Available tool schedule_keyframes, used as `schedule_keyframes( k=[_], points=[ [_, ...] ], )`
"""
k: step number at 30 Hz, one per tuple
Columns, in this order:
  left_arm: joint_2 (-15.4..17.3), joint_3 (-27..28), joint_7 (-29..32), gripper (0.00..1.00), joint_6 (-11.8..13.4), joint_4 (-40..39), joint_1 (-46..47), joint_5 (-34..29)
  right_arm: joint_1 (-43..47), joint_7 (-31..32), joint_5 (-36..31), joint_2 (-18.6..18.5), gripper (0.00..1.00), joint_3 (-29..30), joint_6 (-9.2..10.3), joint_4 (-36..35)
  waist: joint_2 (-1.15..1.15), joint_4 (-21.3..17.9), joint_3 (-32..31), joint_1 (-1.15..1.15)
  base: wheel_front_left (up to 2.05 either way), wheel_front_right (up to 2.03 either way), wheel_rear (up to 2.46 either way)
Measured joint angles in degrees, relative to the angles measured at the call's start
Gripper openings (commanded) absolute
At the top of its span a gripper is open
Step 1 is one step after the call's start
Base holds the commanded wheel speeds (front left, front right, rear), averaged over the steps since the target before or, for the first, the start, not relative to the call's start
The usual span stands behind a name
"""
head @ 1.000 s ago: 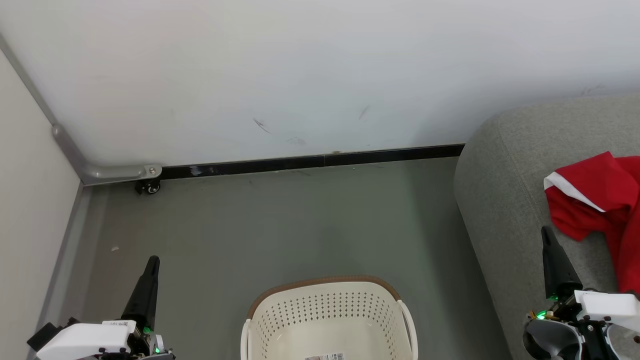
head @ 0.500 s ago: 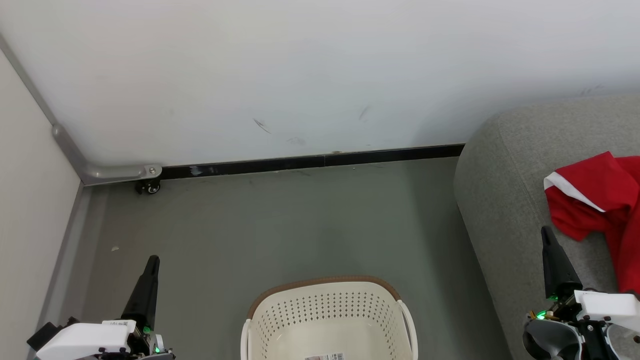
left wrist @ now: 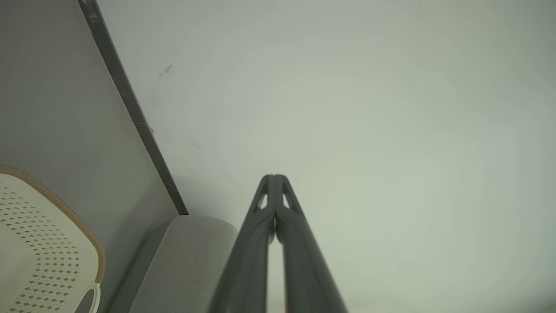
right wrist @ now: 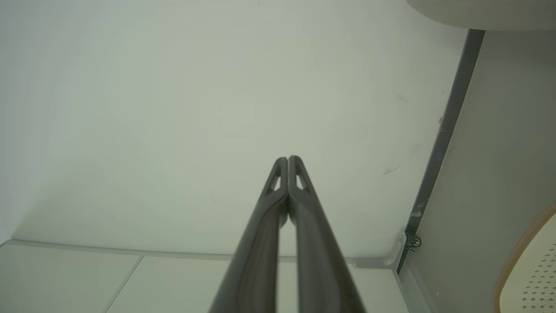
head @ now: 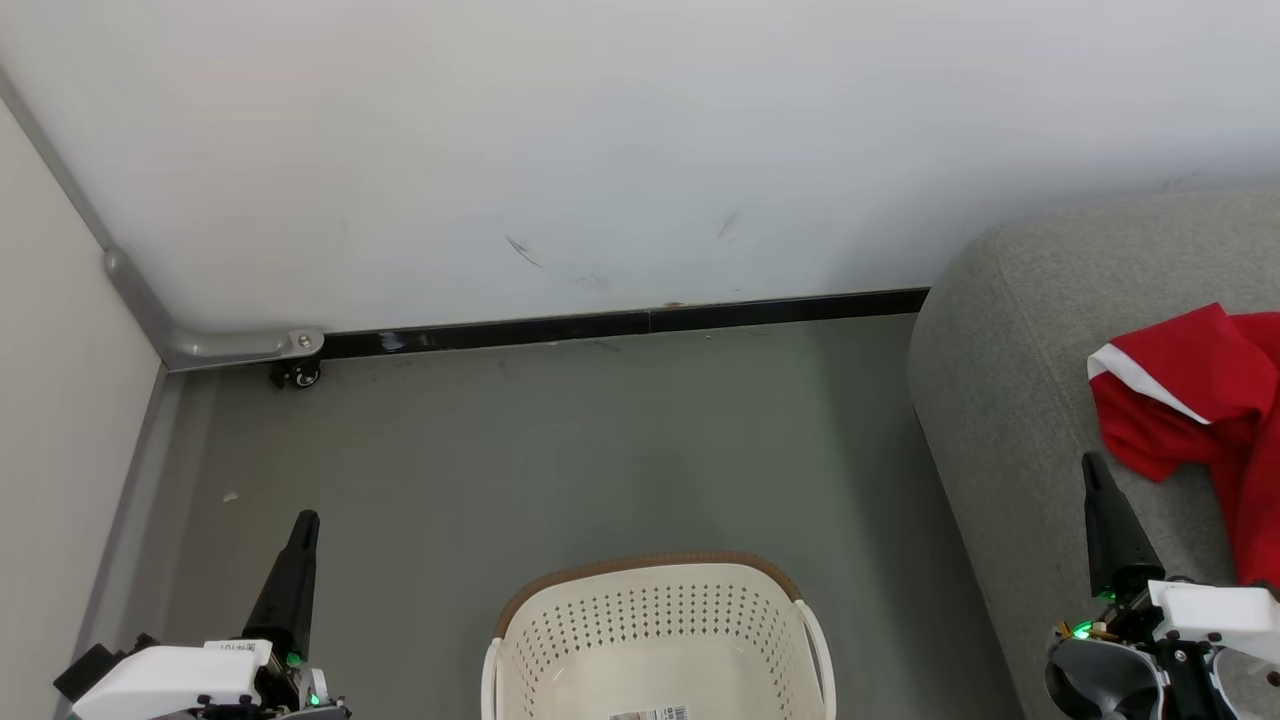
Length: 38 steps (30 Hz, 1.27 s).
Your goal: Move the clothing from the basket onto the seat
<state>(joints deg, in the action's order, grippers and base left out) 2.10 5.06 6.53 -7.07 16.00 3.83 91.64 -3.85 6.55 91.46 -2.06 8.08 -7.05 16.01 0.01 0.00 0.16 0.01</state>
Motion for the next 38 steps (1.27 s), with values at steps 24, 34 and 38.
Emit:
schedule_keyframes(
  k=[24, 34, 38],
  points=[
    [0.0, 0.0, 0.0, 0.0, 0.0, -0.1, 0.0, 0.0, 0.0, 0.0, 0.0, 0.0, 0.0, 0.0, 0.0, 0.0, 0.0, 0.0, 0.0, 0.0, 0.0, 0.0, 0.0],
    [0.0, 0.0, 0.0, 0.0, 0.0, -0.1, 0.0, 0.0, 0.0, 0.0, 0.0, 0.0, 0.0, 0.0, 0.0, 0.0, 0.0, 0.0, 0.0, 0.0, 0.0, 0.0, 0.0],
    [0.0, 0.0, 0.0, 0.0, 0.0, -0.1, 0.0, 0.0, 0.0, 0.0, 0.0, 0.0, 0.0, 0.0, 0.0, 0.0, 0.0, 0.0, 0.0, 0.0, 0.0, 0.0, 0.0]
  ],
)
